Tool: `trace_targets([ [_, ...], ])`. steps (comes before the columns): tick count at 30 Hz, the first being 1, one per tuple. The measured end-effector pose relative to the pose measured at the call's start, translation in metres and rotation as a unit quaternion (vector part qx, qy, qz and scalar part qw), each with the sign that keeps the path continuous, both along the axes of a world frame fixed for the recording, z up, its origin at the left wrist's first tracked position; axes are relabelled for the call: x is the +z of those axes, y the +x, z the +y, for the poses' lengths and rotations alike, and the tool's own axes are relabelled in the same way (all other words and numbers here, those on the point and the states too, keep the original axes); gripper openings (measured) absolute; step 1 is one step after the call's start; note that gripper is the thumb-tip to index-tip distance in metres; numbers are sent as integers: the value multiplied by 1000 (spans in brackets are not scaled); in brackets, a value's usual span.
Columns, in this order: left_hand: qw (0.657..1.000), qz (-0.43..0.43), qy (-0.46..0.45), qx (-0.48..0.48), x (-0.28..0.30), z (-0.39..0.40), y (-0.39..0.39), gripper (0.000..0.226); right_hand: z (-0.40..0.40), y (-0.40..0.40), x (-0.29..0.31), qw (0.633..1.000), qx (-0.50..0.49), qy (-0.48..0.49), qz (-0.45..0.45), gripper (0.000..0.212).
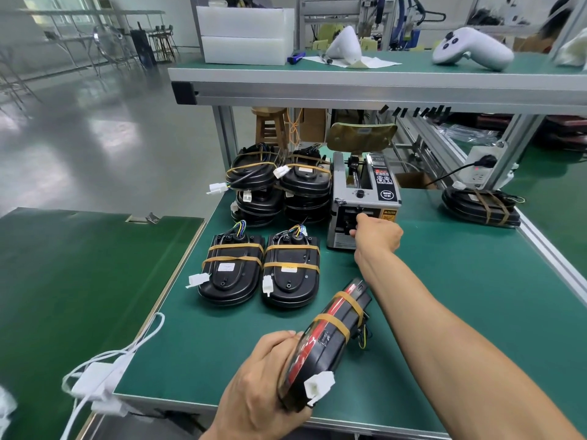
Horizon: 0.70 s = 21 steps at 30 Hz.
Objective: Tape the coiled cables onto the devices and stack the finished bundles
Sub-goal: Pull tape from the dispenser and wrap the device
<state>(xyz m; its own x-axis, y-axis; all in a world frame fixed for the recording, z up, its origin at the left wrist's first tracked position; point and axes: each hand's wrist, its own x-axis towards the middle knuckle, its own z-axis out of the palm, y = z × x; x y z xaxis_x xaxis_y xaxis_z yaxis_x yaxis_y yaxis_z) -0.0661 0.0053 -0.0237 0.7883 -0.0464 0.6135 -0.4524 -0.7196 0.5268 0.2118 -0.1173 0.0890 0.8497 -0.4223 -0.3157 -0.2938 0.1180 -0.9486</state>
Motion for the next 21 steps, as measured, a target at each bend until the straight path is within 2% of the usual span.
trace_targets([
  [15,1000,-3,-21,-18,6,-3,0,76,1,-5,0,1000,0,-9,-12,5],
  [21,1000,13,-11,-18,2,0,-1,77,-19,-14,-8,998,27,11,-51,12],
])
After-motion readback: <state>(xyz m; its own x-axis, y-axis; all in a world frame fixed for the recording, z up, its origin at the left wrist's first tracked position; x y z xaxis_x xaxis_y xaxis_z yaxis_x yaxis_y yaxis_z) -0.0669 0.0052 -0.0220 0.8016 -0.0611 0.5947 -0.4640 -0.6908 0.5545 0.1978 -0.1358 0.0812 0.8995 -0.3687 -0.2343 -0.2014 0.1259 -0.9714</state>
